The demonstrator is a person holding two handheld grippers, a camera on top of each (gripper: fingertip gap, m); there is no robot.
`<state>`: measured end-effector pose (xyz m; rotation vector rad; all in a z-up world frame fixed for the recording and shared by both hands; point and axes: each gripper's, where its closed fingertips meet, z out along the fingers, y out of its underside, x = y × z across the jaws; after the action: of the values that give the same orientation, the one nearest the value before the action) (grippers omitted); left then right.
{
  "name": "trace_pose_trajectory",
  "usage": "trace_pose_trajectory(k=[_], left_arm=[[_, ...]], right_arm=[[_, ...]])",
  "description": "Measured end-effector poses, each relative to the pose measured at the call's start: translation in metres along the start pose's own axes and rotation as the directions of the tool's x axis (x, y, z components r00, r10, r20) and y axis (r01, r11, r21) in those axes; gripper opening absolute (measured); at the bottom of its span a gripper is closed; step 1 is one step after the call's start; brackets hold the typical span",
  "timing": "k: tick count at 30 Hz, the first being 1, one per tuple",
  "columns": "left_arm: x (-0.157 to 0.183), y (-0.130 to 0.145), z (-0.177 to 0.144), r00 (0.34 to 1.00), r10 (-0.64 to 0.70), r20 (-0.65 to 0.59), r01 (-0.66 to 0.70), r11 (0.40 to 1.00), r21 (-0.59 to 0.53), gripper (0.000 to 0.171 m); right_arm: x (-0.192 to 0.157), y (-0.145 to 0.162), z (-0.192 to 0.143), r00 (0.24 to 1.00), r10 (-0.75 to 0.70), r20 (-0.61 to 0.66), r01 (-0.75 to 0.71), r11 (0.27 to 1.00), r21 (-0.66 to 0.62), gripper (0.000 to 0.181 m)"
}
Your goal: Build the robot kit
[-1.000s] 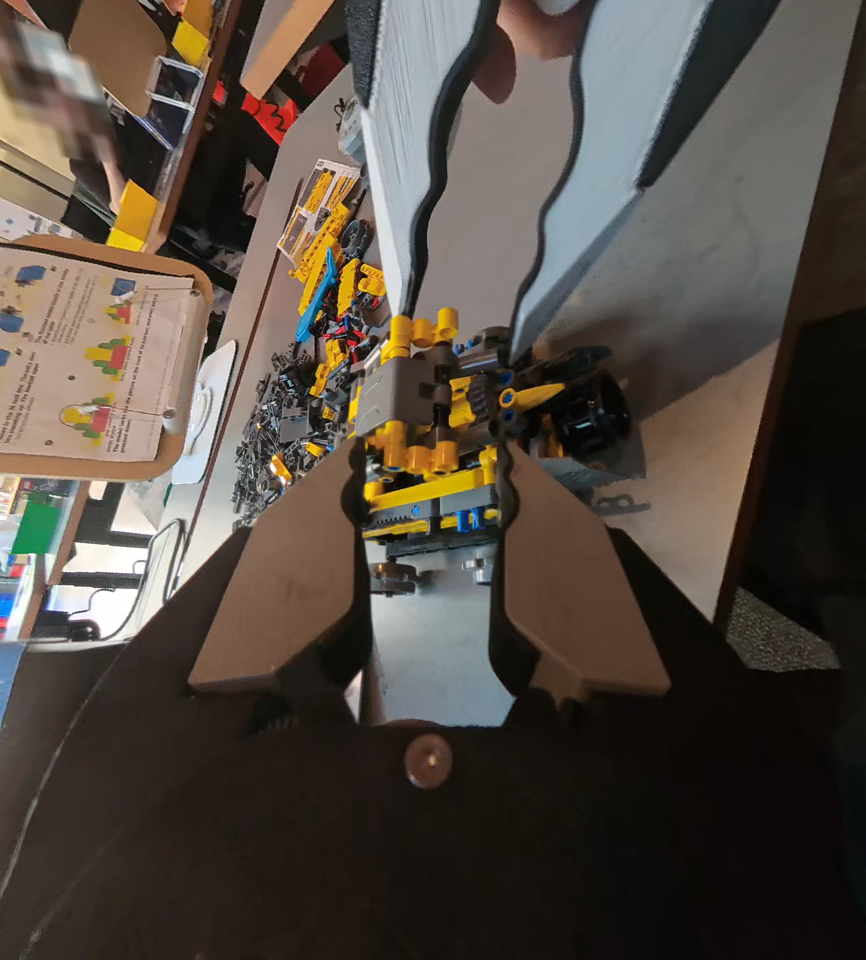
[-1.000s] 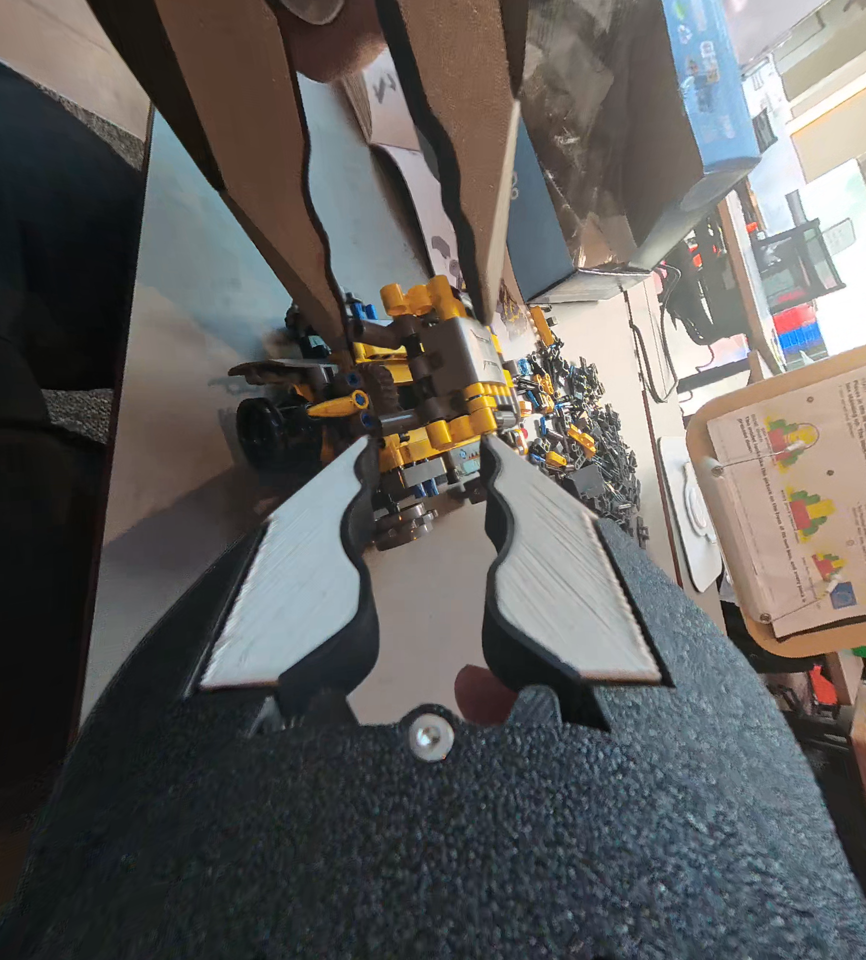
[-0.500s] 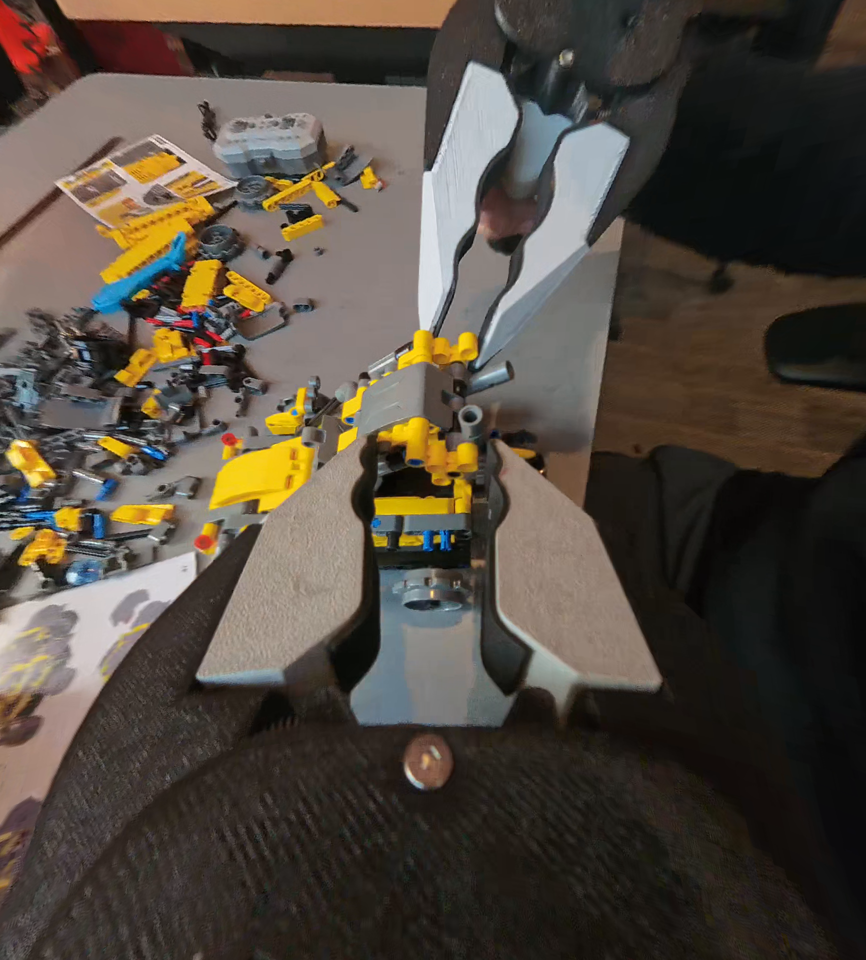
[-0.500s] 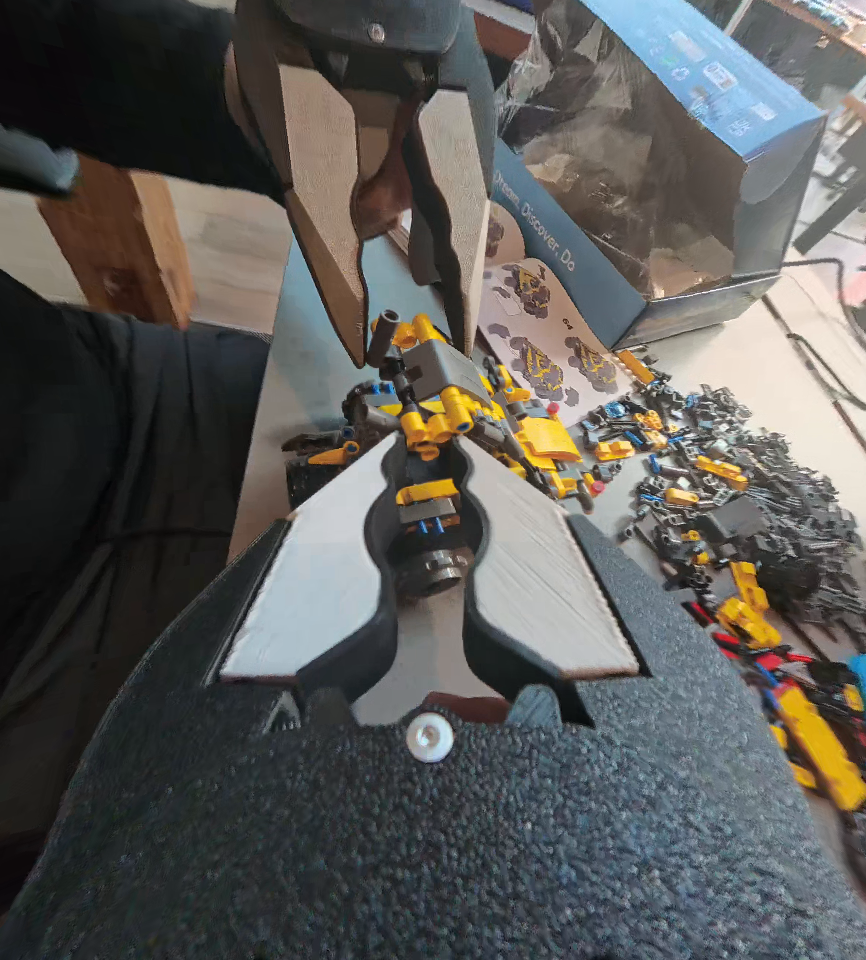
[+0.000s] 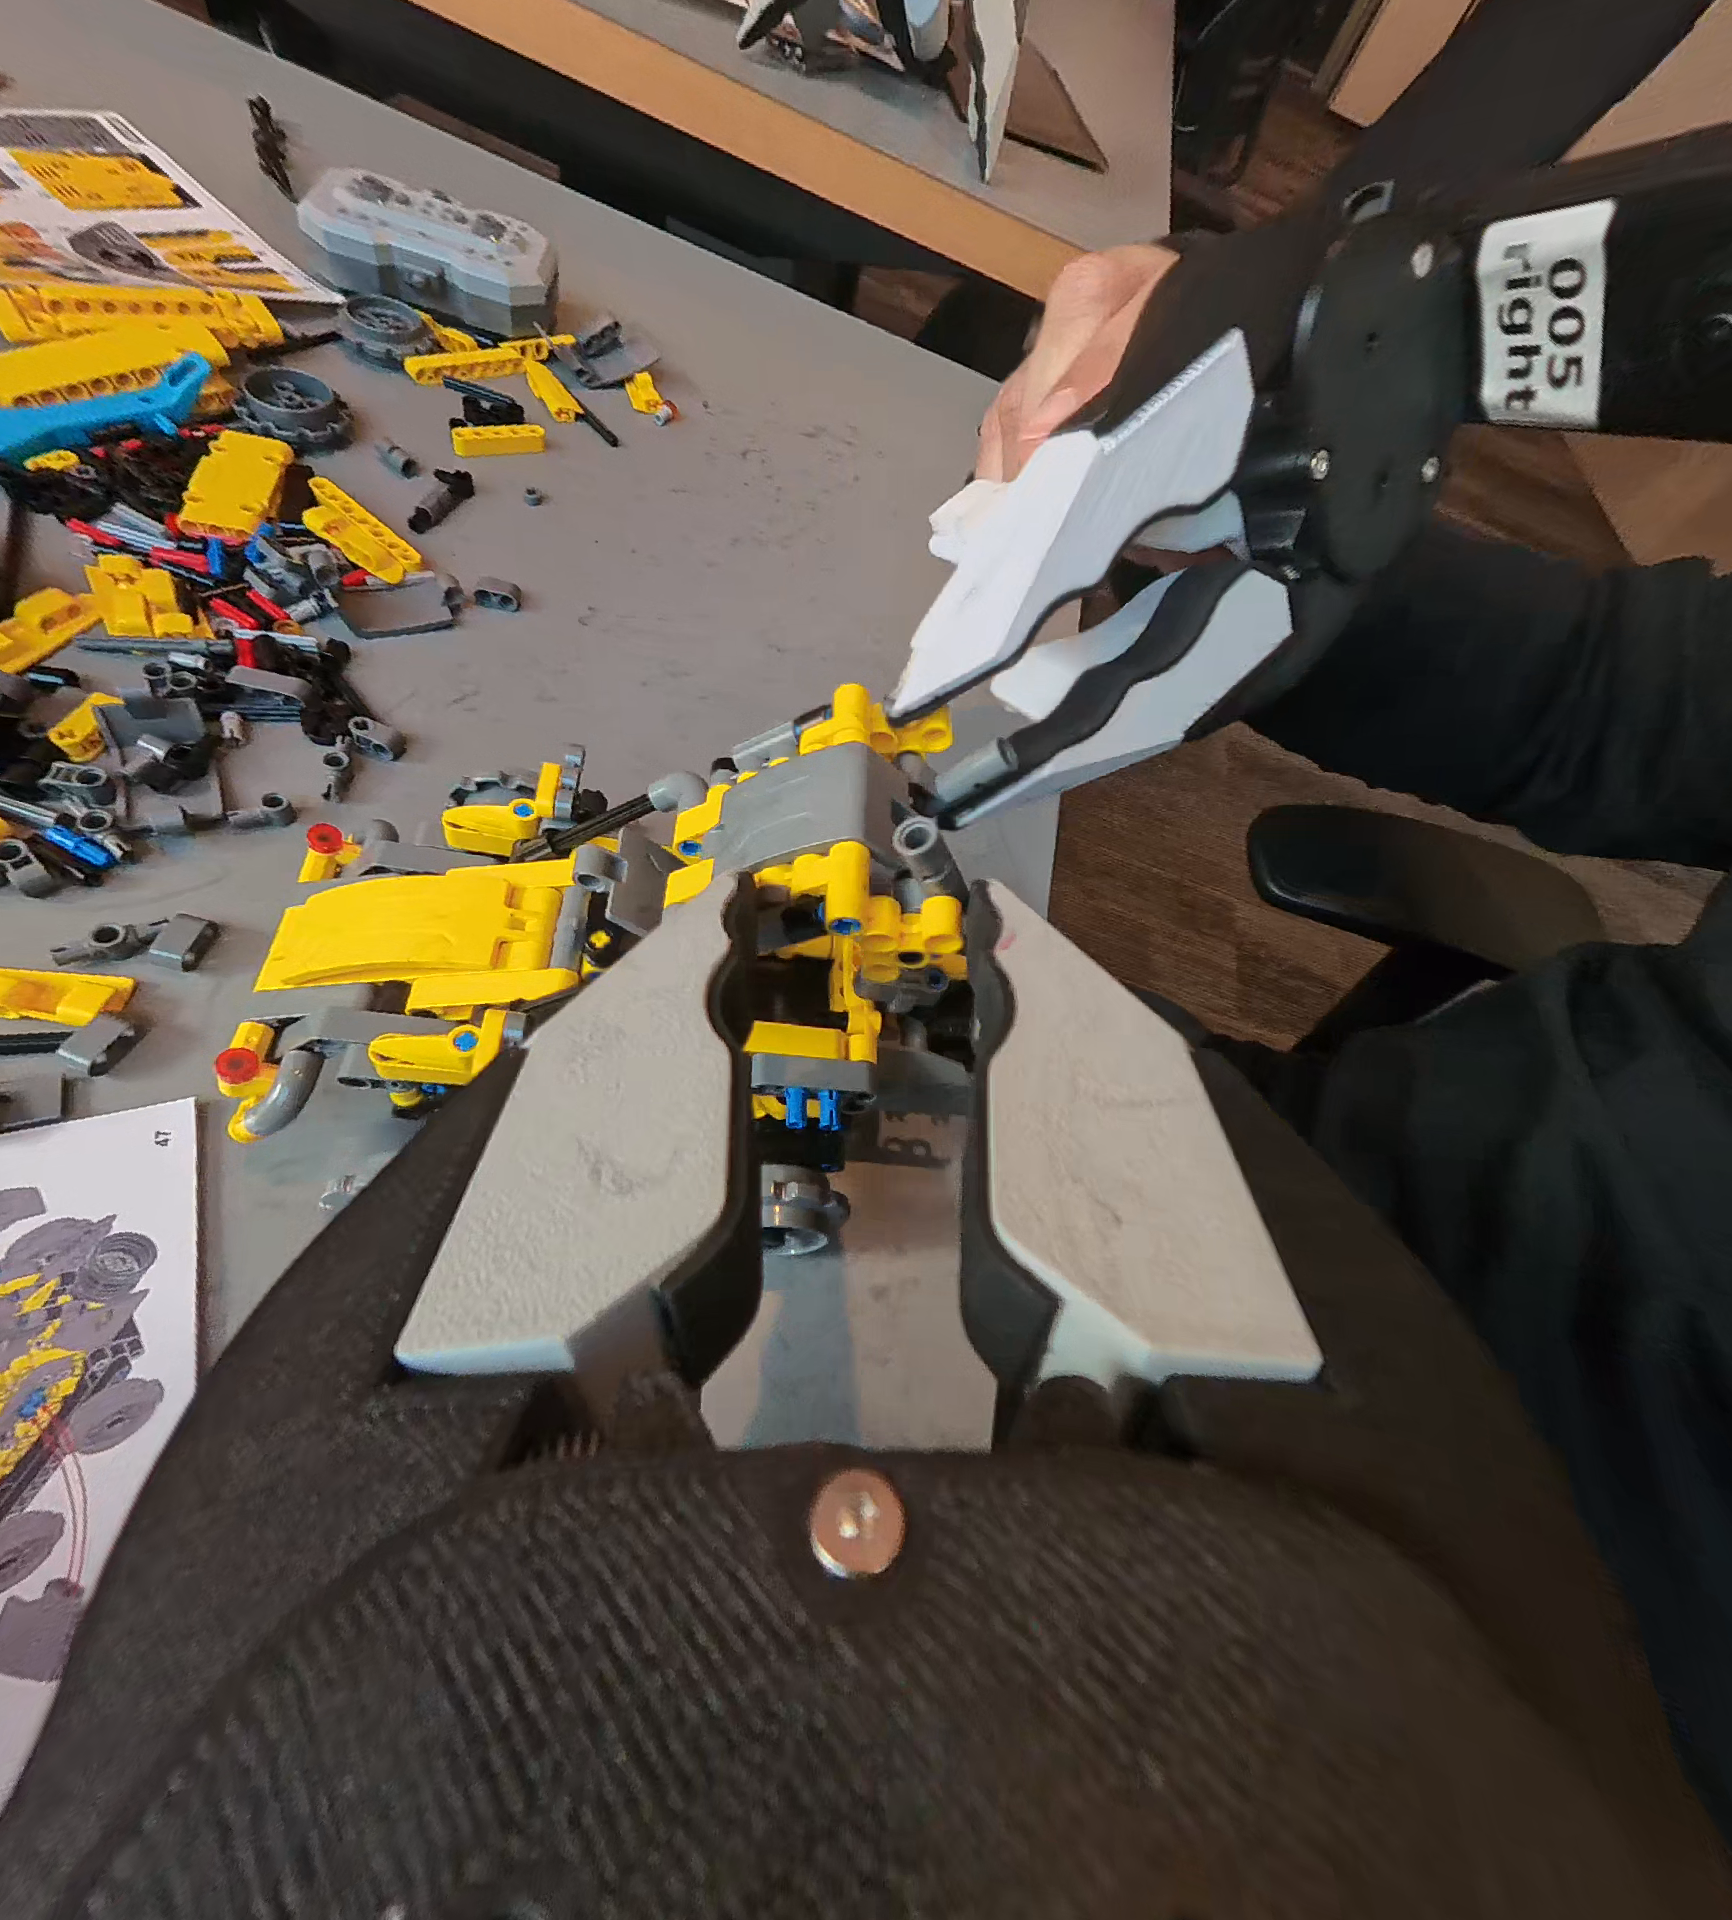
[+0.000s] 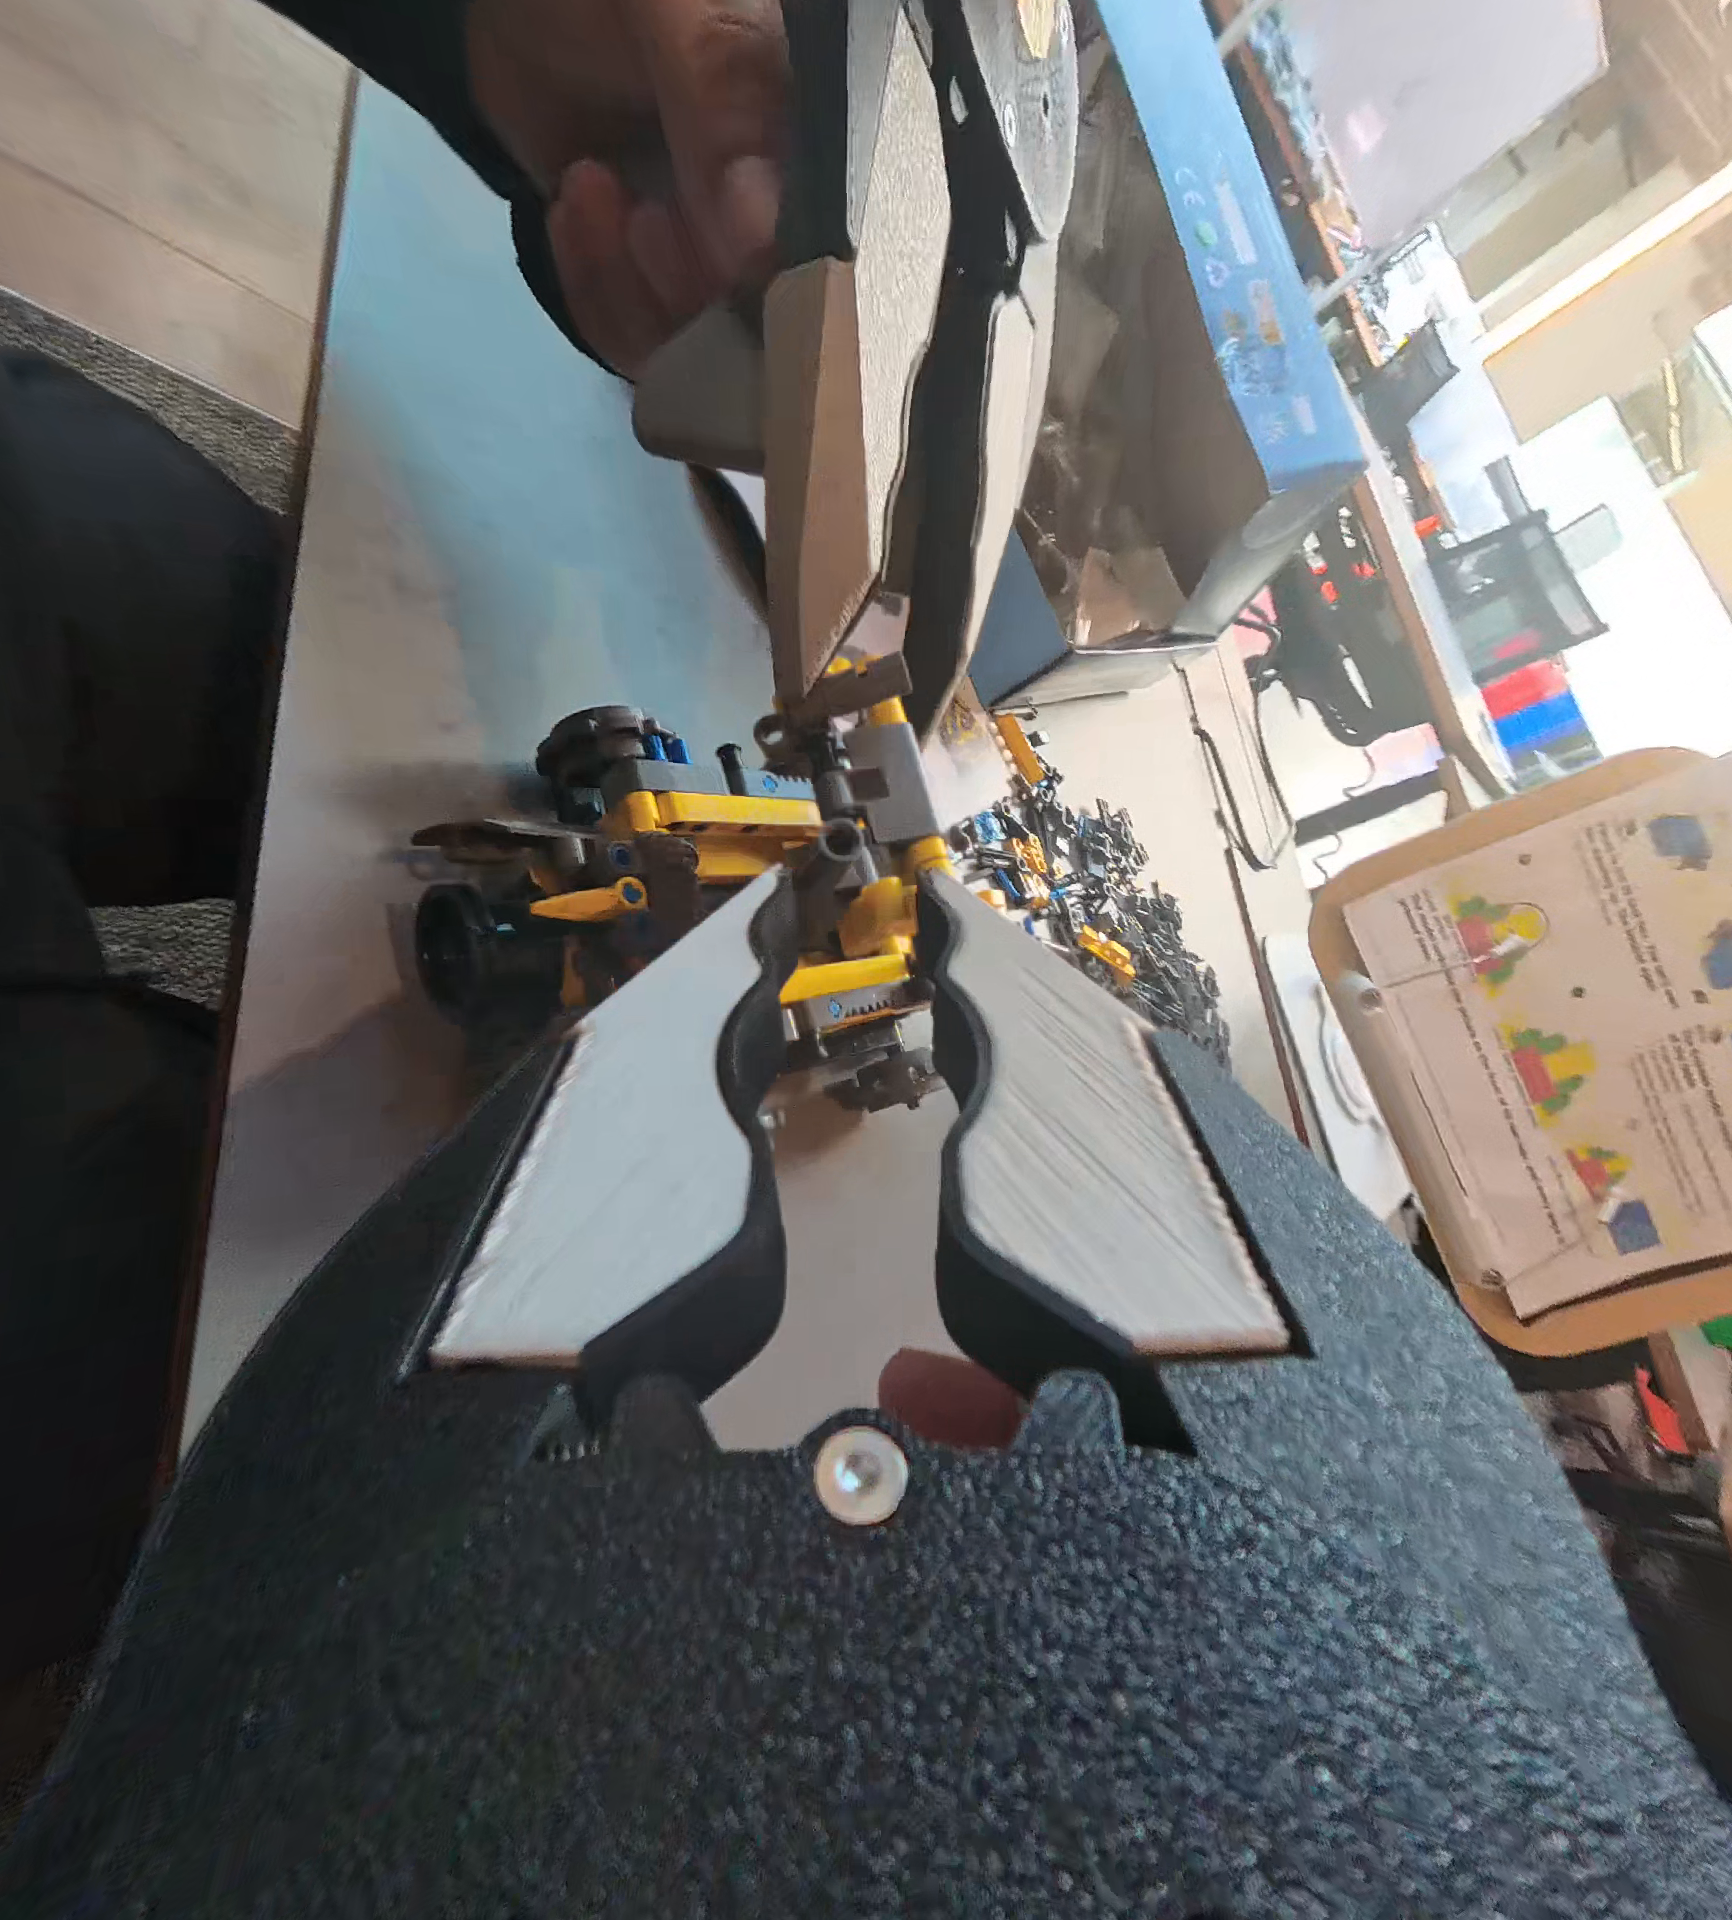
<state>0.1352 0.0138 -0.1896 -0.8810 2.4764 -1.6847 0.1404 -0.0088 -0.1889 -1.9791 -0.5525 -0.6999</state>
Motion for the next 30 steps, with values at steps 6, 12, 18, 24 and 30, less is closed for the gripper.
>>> trace_pose_trajectory(k=[6, 12, 18, 24, 30], left_arm=[[0.001, 0.0, -0.005, 1.0, 0.008, 0.015, -0.008, 1.0, 0.021, 0.041], [-0.002, 0.006, -0.004, 0.926, 0.306, 0.222, -0.299, 0.952, -0.064, 0.049], [-0.005, 0.012, 0.002, 0.861, 0.428, 0.277, -0.405, 0.904, -0.138, 0.042], [-0.007, 0.006, 0.002, 0.863, 0.403, 0.305, -0.399, 0.914, -0.081, 0.035], [-0.012, 0.008, 0.001, 0.732, 0.551, 0.401, -0.533, 0.83, -0.167, 0.027]], right_arm=[[-0.002, -0.018, 0.0, 0.959, 0.187, 0.212, -0.209, 0.974, 0.087, 0.005], [0.006, -0.022, 0.003, 0.665, 0.598, 0.447, -0.663, 0.748, -0.014, 0.005], [0.004, -0.021, 0.004, 0.328, 0.758, 0.564, -0.851, 0.497, -0.173, 0.005], [0.01, -0.018, 0.008, 0.037, 0.814, 0.58, -0.936, 0.232, -0.266, 0.005], [0.015, -0.012, 0.013, 0.09, 0.854, 0.512, -0.94, 0.243, -0.241, 0.007]])
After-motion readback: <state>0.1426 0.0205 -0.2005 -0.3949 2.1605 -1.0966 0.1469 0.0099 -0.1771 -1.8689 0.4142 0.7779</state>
